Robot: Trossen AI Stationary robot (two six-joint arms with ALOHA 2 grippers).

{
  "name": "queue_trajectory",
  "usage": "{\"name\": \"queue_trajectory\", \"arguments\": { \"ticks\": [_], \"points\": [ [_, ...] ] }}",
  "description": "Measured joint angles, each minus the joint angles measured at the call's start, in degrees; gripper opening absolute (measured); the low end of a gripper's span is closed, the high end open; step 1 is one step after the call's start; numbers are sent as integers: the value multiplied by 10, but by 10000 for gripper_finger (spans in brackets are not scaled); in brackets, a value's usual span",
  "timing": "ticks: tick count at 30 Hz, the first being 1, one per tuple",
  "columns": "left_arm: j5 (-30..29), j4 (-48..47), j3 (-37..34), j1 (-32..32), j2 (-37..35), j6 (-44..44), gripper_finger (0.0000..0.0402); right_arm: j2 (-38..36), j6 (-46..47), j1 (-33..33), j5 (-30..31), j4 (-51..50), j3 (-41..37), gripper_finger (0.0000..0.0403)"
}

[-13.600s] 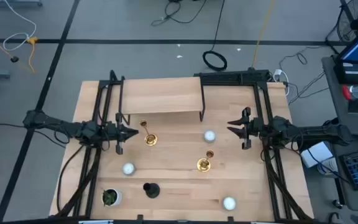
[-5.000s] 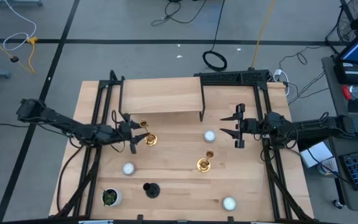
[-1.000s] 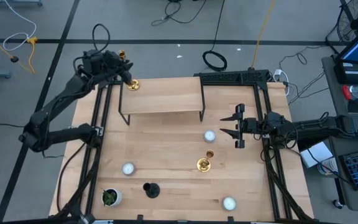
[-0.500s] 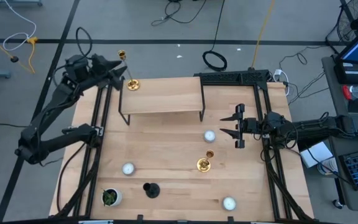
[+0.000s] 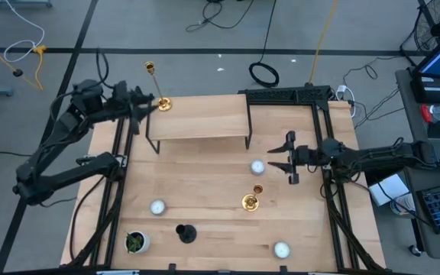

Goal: Pick & Place candle stick holders
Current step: Put the gold candle holder on the shelf

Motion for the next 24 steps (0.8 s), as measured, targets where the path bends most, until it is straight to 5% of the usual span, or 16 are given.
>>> {"name": "queue_trajectory", "arguments": {
  "ticks": [6,15,24],
  "points": [
    [39,0,0,-46,-2,-7,172,36,36,10,-152,-53,0,171],
    [38,0,0,-95,-2,-23,172,156,15,62,-145,55,0,171],
    [37,1,0,-108,-2,-30,172,310,15,114,-115,284,0,171]
  ]
}}
